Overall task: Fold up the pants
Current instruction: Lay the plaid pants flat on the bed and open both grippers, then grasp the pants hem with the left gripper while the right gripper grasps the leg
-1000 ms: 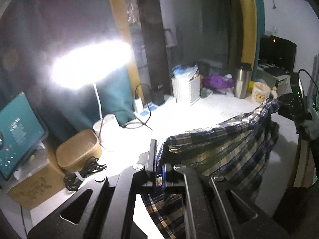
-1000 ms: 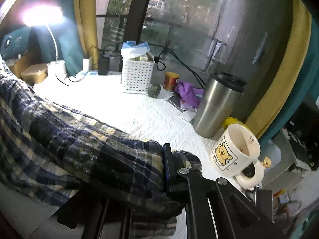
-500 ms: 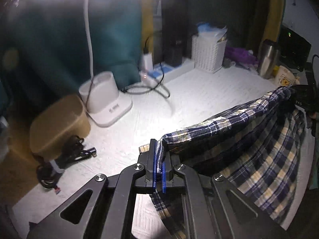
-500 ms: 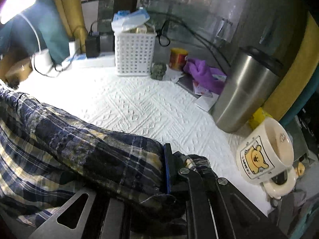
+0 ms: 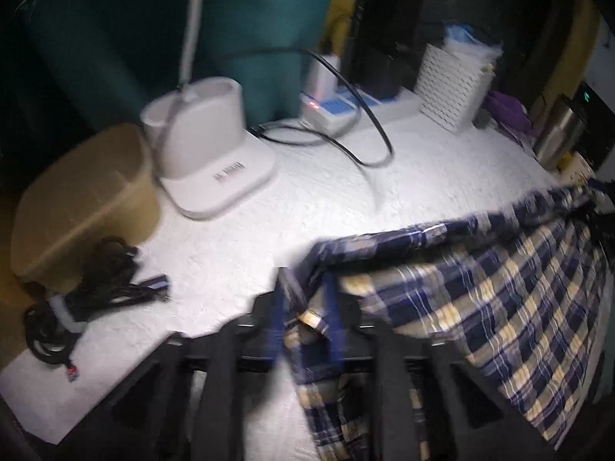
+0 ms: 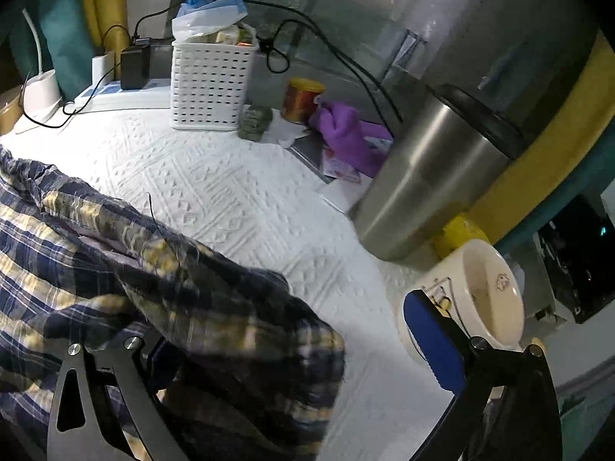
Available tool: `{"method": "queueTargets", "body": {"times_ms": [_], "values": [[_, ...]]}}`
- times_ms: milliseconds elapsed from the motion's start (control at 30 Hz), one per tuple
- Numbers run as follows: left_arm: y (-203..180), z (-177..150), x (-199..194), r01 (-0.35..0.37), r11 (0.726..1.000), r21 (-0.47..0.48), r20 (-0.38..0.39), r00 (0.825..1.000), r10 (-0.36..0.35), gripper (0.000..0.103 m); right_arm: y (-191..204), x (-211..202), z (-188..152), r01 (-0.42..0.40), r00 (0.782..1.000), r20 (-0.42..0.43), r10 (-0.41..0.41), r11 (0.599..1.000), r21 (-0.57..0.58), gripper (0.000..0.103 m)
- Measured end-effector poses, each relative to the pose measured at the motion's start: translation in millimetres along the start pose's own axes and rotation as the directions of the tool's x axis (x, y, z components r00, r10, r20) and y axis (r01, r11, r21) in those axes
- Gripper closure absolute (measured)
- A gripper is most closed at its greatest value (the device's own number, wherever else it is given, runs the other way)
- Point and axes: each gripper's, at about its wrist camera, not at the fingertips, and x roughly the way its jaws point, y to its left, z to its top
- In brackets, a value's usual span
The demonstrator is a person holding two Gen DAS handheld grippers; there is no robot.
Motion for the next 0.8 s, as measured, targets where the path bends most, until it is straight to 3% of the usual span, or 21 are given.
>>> {"method": "queueTargets", "body": {"times_ms": [100, 267, 500, 633, 800], "values": [[9, 1, -19, -0.001, 0.999, -0.037, 0.052, 0.999, 0.003, 0.039, -5, -9, -8, -0.005, 1.000, 0.011, 0.005, 1.000, 0.022, 0.000], [13, -17, -62, -0.049, 0.995, -0.082, 0.092, 0.994, 0.056, 0.038, -14, -35, -27, -0.018, 0.998, 0.057, 0.014, 0.998, 0.066, 0.000], [-23, -74, -98, -0.064, 0.997, -0.039, 0.053, 0.996, 0.066, 0.038, -38, -71, -46, -0.012, 0.992, 0.125, -0.006, 0.989, 0.144, 0.000], [-43, -102, -113, -0.027, 0.997, -0.075, 0.052, 0.998, 0.031, 0.038, -40, -80, -57, -0.031, 0.991, 0.131, 0.009, 0.985, 0.168, 0.000], [-57, -126, -131, 0.031, 0.991, -0.127, 0.115, 0.993, -0.016, 0.038, -41, -87, -78, -0.094, 0.988, 0.142, 0.066, 0.975, 0.201, 0.001]]}}
